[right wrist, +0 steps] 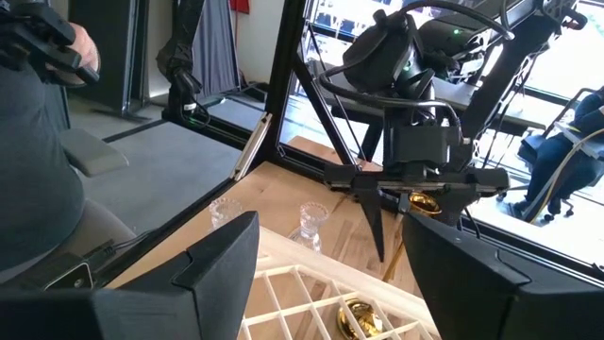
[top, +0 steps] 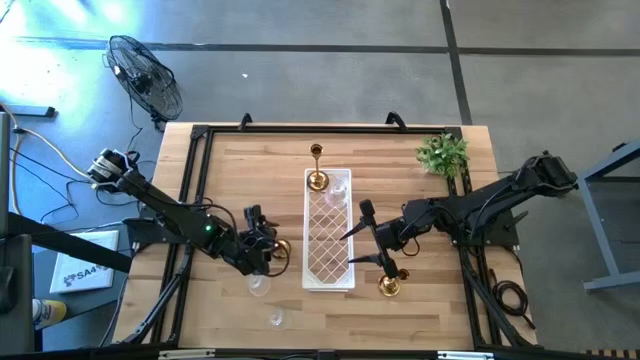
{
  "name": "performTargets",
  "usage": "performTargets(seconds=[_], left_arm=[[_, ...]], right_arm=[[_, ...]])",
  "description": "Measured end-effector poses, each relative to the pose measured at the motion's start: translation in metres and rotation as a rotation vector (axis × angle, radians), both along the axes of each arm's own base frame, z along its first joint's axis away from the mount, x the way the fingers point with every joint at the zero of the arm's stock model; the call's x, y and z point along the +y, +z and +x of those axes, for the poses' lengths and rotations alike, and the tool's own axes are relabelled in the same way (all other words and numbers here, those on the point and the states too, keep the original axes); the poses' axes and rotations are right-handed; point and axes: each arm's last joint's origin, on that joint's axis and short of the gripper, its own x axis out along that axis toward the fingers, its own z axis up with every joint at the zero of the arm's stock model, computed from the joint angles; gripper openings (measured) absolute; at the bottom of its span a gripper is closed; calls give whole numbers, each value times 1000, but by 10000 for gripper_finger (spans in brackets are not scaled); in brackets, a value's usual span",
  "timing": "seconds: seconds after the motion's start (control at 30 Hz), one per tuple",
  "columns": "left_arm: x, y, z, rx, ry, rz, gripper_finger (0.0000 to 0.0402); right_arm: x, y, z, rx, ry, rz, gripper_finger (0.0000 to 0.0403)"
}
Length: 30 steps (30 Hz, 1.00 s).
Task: Pick & Place candle stick holders
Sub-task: Put the left gold candle holder on the shelf aligned with the other gold candle holder
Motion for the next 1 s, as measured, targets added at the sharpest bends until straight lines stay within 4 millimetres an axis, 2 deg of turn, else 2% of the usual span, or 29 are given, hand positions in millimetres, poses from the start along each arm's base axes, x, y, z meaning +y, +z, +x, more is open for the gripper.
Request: performTargets(seconds=[0.13, 0.23, 0.67, 1.0], left_arm=[[0, 0, 0, -3, 4, 5, 254], [0, 0, 0, -2, 4, 5, 226], [1, 0, 0, 23, -45, 80, 16], [0, 2, 2, -12, -30, 111, 10]], right_arm=[[0, 0, 0, 1, 0, 0, 257], [0, 0, 0, 3, 0, -1, 257], [0, 0, 0, 3, -1, -1, 257], [-1, -1, 0, 14, -39, -8, 257]])
